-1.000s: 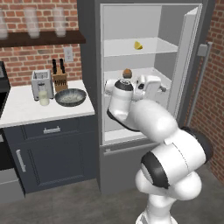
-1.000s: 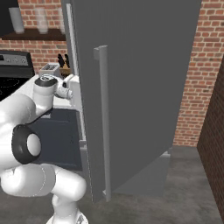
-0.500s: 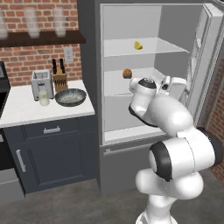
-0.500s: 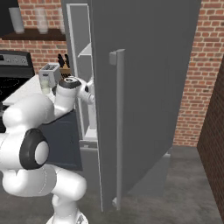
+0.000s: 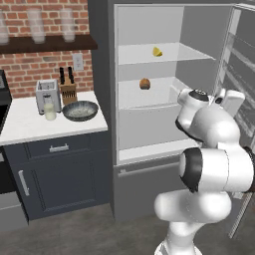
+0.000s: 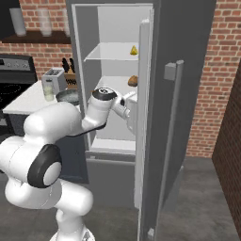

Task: Grab a lemon wedge from the fridge and one ice cube from the ice bowl, and put them in the glass of lemonade.

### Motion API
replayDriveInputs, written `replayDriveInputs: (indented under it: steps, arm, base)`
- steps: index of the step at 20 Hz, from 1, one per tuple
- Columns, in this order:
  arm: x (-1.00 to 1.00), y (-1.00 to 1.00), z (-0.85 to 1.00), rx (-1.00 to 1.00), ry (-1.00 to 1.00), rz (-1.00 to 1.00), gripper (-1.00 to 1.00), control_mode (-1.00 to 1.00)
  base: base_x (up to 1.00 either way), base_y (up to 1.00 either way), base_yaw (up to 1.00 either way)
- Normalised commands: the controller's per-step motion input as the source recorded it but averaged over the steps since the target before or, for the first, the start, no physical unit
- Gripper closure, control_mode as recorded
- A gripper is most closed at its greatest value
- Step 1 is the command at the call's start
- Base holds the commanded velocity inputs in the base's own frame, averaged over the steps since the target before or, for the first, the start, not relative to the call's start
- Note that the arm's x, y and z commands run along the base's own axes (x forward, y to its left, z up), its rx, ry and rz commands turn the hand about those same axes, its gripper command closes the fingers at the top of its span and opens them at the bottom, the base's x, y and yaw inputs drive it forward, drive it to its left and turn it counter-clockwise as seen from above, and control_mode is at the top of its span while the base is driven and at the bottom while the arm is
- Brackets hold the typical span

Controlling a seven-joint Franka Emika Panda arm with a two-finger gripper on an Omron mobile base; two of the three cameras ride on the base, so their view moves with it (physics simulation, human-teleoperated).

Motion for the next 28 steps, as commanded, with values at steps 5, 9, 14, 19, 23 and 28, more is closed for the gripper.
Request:
replayDriveInputs:
  steps: [5,9,14,19,23,28]
  arm:
    - [0.00,-0.76,0.01,-0.01,0.00,0.02,-1.00,-1.00]
    - [0.01,-0.52,0.03,-0.01,0.00,0.16,-1.00,-1.00]
    - [0.00,-0.45,0.00,0.00,0.00,0.24,-1.00,-1.00]
    - [0.00,-0.40,0.00,0.00,0.00,0.24,-1.00,-1.00]
    - [-0.01,-0.34,0.00,0.00,0.00,0.23,-1.00,-1.00]
    - [0.00,-0.34,0.00,0.00,0.00,0.22,-1.00,-1.00]
  base:
    - [0.00,0.00,0.00]
    - [0.00,0.00,0.00]
    - [0.00,0.00,0.00]
    - [0.00,0.00,0.00]
    - [0.00,0.00,0.00]
    - [0.00,0.00,0.00]
